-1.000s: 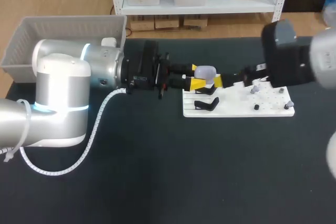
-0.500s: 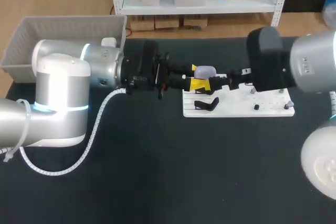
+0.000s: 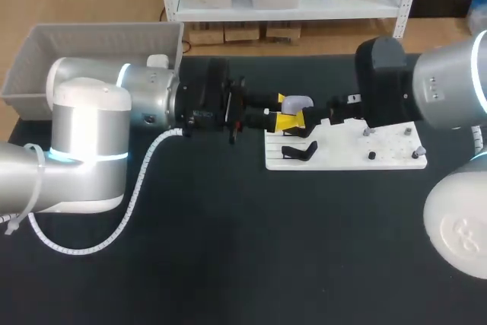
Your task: Pick up each earbud case from the left stands, insert the matching earbuds, close the lid, and place the case in the box.
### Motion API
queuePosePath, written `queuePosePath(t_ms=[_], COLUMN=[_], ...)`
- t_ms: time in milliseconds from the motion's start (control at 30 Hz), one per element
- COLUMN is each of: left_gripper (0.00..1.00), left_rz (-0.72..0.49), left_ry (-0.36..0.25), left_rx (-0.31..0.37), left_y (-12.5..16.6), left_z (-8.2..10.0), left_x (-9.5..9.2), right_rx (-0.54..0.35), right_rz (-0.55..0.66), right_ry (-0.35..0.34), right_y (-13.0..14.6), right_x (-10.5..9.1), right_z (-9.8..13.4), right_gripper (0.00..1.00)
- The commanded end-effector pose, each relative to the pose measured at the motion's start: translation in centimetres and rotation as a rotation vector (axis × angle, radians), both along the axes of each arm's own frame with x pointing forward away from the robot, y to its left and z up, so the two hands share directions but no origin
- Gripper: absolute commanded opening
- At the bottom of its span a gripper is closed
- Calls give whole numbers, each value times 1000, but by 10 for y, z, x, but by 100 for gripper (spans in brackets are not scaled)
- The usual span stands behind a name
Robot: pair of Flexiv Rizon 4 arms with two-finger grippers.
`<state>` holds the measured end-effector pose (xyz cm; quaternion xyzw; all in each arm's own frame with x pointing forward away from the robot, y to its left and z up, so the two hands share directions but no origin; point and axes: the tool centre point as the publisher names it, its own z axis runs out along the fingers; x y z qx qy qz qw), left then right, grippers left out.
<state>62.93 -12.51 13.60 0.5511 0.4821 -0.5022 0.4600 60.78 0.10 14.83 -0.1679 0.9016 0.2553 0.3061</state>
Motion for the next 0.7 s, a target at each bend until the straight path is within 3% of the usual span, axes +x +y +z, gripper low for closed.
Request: queuePosePath(t_ms=[33, 700], left_gripper=[0, 0], left_rz=[4, 4], left_ry=[-2, -2], left_rx=[-3, -3], left_y=[0, 0], left_z=[-1, -1], left_x=[-1, -1], right_rx=[9, 17], right_rz=[10, -1], right_ry=[7, 31], right_y=[-1, -2], right_x=[5, 17], right_z=[-3, -11], right_gripper=[100, 100])
